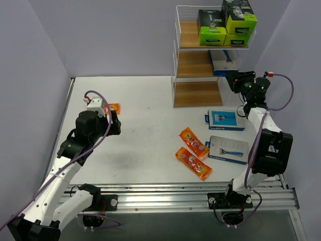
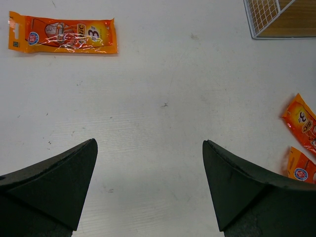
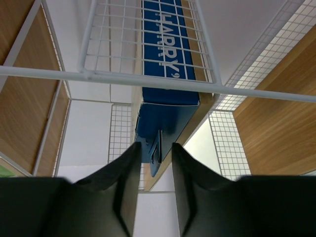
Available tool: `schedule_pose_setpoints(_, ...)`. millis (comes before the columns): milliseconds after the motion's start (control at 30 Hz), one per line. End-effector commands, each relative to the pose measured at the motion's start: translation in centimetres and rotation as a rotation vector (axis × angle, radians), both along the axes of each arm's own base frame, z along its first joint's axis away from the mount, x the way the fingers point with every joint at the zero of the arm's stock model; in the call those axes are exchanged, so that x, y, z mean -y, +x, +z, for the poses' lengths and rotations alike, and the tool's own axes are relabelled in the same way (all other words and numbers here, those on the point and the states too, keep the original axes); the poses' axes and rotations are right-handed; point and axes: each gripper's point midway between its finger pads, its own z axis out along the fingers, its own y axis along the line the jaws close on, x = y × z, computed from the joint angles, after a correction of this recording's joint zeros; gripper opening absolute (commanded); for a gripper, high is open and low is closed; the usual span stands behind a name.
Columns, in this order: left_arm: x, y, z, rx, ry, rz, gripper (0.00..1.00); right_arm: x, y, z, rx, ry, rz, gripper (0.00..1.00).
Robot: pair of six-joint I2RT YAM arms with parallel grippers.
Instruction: Place and organize the shaving razors onto the shelf
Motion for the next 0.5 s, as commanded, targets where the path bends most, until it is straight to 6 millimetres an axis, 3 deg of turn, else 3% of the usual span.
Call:
schedule_pose_setpoints(0, 0.4, 0.6, 1.6, 0.055, -0.018, -0.013, 0.96, 0.2, 0.2, 3.4, 0.104, -0.032, 0.017, 0.3)
schedule_pose_setpoints(233, 0.3, 0.6, 1.4, 0.054, -0.016, -0.015, 0.96, 0.2, -0.7, 4.6, 0.114, -0.054, 0.028, 0.45)
schedule_pose_setpoints(367, 0.4, 0.6, 1.3, 0.047, -0.015, -0.019, 0.96, 0.3, -2.0, 5.4, 0.117, -0.073, 0.023, 0.51)
schedule_pose_setpoints(467, 0.4, 0.6, 1.3, 0.045, -0.014, -0.018, 0.96, 0.2, -3.4, 4.9, 0.1, -0.085, 0.026, 0.54)
